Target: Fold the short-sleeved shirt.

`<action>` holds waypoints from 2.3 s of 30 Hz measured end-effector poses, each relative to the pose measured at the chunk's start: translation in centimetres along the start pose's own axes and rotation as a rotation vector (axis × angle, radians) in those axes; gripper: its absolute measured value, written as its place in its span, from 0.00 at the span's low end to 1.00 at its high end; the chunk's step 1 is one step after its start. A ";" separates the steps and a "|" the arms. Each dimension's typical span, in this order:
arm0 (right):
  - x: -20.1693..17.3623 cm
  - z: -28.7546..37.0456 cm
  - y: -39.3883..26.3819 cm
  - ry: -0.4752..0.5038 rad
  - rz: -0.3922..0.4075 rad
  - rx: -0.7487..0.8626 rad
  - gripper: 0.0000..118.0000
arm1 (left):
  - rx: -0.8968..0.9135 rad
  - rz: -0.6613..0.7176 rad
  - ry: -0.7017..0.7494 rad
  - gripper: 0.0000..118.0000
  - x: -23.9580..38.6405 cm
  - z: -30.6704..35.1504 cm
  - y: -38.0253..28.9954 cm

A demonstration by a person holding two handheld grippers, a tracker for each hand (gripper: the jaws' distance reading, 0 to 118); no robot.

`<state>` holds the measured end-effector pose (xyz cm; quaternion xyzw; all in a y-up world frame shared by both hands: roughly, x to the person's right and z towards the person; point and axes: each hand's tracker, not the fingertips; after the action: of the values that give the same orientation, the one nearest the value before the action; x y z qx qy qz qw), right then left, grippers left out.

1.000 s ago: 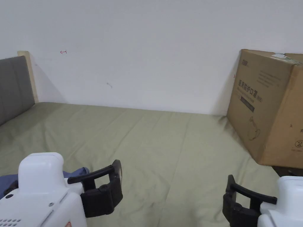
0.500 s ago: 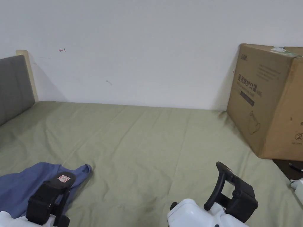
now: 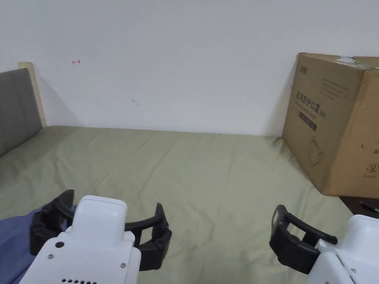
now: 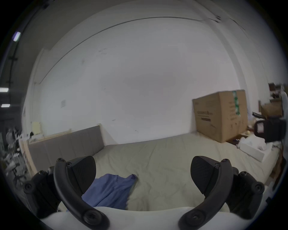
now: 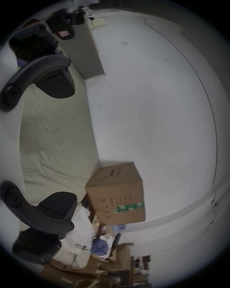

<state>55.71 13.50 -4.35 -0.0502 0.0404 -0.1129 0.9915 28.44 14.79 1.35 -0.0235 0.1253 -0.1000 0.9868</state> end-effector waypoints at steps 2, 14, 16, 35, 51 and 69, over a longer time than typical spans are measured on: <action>0.5 0.1 -0.4 -0.016 0.019 0.007 0.99 | -0.022 0.098 -0.050 1.00 -0.6 -0.2 -0.5; -2.0 1.4 0.4 0.015 0.221 0.096 0.82 | -0.045 0.173 -0.031 1.00 -2.0 -0.5 0.3; -2.3 1.4 0.4 0.003 0.228 0.104 0.39 | -0.027 0.156 -0.039 0.86 -2.0 0.0 0.3; -4.9 -0.3 0.5 0.126 0.266 0.057 0.00 | -0.103 0.226 0.095 0.00 -6.2 0.0 0.6; -22.1 -0.6 -4.8 0.747 0.325 -0.089 0.00 | -0.155 0.212 0.535 0.00 -17.6 9.1 -0.1; -23.6 -1.6 -10.0 0.797 0.389 -0.268 0.00 | -0.664 0.445 0.307 0.00 -22.3 -6.6 -16.1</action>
<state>30.42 9.04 -3.24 -0.1221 0.4415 0.0708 0.8861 2.51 3.40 1.54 -0.2970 0.2981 0.1587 0.8932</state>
